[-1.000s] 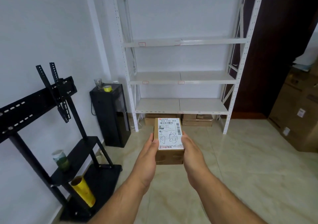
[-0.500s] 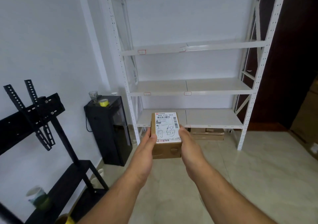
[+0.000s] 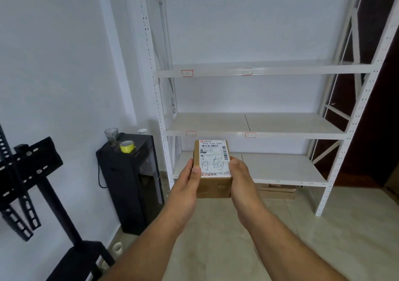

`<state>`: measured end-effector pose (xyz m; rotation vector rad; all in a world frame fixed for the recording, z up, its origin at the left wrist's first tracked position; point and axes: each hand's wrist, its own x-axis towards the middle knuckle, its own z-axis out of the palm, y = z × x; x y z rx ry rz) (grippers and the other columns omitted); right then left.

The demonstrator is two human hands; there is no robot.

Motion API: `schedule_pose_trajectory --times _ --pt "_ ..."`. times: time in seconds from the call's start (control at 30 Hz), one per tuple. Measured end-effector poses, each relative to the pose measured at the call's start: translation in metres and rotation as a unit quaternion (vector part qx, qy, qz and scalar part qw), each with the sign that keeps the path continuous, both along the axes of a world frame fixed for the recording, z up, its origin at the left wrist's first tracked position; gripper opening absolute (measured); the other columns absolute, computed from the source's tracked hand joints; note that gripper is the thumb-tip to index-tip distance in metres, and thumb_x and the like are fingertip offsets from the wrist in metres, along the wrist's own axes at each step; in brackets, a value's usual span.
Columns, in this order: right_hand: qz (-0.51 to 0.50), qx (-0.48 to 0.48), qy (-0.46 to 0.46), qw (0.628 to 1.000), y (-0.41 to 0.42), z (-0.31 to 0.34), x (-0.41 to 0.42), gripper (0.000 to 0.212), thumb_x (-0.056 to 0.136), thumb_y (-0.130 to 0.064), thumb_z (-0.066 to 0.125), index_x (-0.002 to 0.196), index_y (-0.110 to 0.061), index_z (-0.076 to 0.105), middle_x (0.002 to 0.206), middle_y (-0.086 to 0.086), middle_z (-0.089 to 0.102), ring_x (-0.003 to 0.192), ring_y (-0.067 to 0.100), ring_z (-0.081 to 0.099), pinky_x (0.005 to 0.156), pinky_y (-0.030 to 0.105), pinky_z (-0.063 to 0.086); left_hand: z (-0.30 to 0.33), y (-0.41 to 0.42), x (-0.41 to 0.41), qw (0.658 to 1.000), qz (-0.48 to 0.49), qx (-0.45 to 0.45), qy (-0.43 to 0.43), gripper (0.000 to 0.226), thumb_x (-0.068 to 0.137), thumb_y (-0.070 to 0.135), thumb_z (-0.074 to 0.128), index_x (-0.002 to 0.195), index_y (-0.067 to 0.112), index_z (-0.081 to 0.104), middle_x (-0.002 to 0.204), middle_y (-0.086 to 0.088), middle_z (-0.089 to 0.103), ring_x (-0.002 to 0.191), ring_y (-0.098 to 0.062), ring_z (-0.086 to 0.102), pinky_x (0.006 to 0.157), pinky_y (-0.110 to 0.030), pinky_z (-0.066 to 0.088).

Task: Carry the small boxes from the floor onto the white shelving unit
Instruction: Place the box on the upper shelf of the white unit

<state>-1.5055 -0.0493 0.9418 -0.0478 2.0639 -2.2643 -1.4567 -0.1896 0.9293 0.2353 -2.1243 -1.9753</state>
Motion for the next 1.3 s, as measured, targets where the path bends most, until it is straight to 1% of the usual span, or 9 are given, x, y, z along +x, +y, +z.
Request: schedule_pose_trajectory --times 0.07,0.17,0.33,0.4,0.63,0.77,0.9,1.17,1.3 --pt "-0.006 -0.004 0.008 1.000 -0.021 0.006 -0.026 0.032 0.115 -0.037 0.036 0.135 -0.030 0.060 0.122 -0.011 0.073 0.115 0.009 0.068 0.097 0.035 0.054 0.008 -0.023 -0.027 1.000 -0.015 -0.004 0.007 0.057 0.104 0.065 0.043 0.158 0.048 0.048 0.145 0.021 0.069 0.136 -0.002 0.061 0.120 -0.033 0.043" --pt "-0.001 0.005 0.027 1.000 -0.046 0.014 -0.063 0.035 0.115 -0.035 0.036 0.132 -0.031 0.066 0.118 -0.020 0.072 0.114 0.000 0.067 0.094 0.026 0.052 0.016 -0.051 -0.067 1.000 -0.025 -0.017 0.005 0.073 0.093 0.077 0.042 0.161 0.050 0.043 0.149 0.019 0.066 0.140 -0.007 0.059 0.123 -0.037 0.042" --pt "0.016 -0.009 0.029 0.999 -0.074 0.017 -0.133 0.042 0.115 -0.037 0.036 0.111 -0.046 0.076 0.112 -0.025 0.082 0.116 -0.001 0.073 0.105 0.030 0.053 0.021 -0.080 -0.141 1.000 -0.014 -0.021 -0.006 0.099 0.072 0.099 0.042 0.161 0.055 0.039 0.158 0.019 0.057 0.145 -0.011 0.053 0.126 -0.044 0.038" --pt "0.019 -0.013 0.025 0.999 -0.080 0.015 -0.164 0.042 0.115 -0.040 0.035 0.119 -0.043 0.077 0.117 -0.022 0.083 0.113 -0.005 0.074 0.102 0.026 0.053 0.021 -0.087 -0.176 1.000 -0.008 -0.023 -0.010 0.107 0.061 0.108 0.040 0.157 0.061 0.041 0.155 0.019 0.060 0.143 -0.013 0.056 0.124 -0.047 0.042" --pt "0.023 -0.025 0.025 0.999 -0.088 0.032 -0.293 0.046 0.115 -0.047 0.034 0.147 -0.035 0.065 0.135 -0.010 0.075 0.123 0.002 0.066 0.098 0.023 0.047 0.044 -0.090 -0.295 1.000 -0.009 -0.024 -0.008 0.098 0.067 0.107 0.037 0.155 0.066 0.038 0.161 0.020 0.053 0.151 -0.013 0.047 0.129 -0.052 0.032" --pt "0.024 -0.006 0.038 0.999 -0.102 0.056 -0.353 0.049 0.115 -0.051 0.030 0.144 -0.037 0.067 0.132 -0.008 0.076 0.124 0.009 0.066 0.096 0.028 0.045 0.066 -0.104 -0.347 0.999 -0.014 -0.031 0.025 0.095 0.074 0.098 0.040 0.160 0.058 0.037 0.158 0.022 0.056 0.148 -0.008 0.049 0.130 -0.045 0.031" --pt "0.031 -0.012 0.044 0.998 -0.124 0.073 -0.400 0.040 0.116 -0.045 0.030 0.132 -0.041 0.067 0.115 -0.016 0.075 0.108 -0.001 0.065 0.082 0.016 0.042 0.080 -0.124 -0.391 0.998 -0.006 -0.049 0.040 0.079 0.087 0.083 0.032 0.161 0.055 0.038 0.154 0.024 0.057 0.143 -0.004 0.051 0.123 -0.032 0.031" --pt "0.026 -0.008 0.077 0.997 -0.186 0.093 -0.490 0.040 0.115 -0.039 0.029 0.137 -0.037 0.063 0.122 -0.011 0.074 0.104 -0.004 0.065 0.071 0.008 0.047 0.092 -0.194 -0.493 0.996 -0.001 -0.061 0.058 0.086 0.078 0.096 0.028 0.157 0.063 0.037 0.156 0.020 0.055 0.146 -0.010 0.050 0.126 -0.045 0.036" --pt "0.013 0.014 0.125 0.992 -0.231 0.112 -0.532 0.046 0.114 -0.040 0.030 0.146 -0.033 0.061 0.135 -0.007 0.073 0.122 0.007 0.067 0.090 0.020 0.050 0.110 -0.238 -0.541 0.994 -0.009 -0.058 0.097 0.082 0.081 0.097 0.026 0.155 0.064 0.041 0.154 0.021 0.058 0.143 -0.009 0.054 0.119 -0.039 0.043"
